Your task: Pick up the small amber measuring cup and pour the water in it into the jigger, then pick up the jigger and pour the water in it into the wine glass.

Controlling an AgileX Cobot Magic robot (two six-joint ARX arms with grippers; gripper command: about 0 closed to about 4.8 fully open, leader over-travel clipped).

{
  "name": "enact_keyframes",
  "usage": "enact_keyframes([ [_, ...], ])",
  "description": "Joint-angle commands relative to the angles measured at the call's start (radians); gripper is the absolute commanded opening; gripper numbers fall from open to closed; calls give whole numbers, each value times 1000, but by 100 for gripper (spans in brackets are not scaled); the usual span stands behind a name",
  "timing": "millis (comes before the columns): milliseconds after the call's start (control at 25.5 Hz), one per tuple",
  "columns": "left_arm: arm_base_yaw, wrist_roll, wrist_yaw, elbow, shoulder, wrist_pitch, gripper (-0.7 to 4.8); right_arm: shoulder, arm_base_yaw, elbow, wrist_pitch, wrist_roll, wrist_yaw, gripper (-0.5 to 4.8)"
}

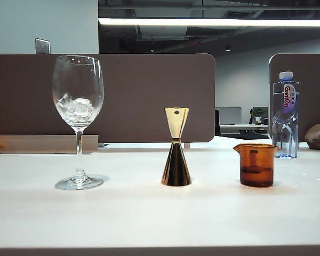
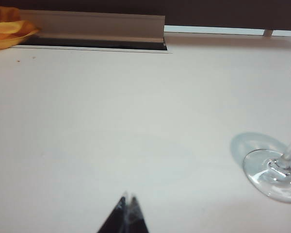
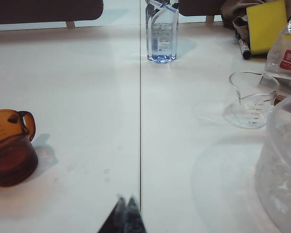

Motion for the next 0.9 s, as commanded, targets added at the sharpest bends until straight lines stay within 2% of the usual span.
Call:
enact_keyframes([
  [39, 0, 3, 7, 1, 1, -3, -2, 0, 0, -7, 6, 3, 1, -5],
  [747, -6, 3, 7, 10, 14, -7, -2, 0, 0, -7, 6, 3, 1, -5],
  [904, -30, 3, 5, 84, 92, -90, -2, 0, 0, -7, 6, 3, 1, -5],
])
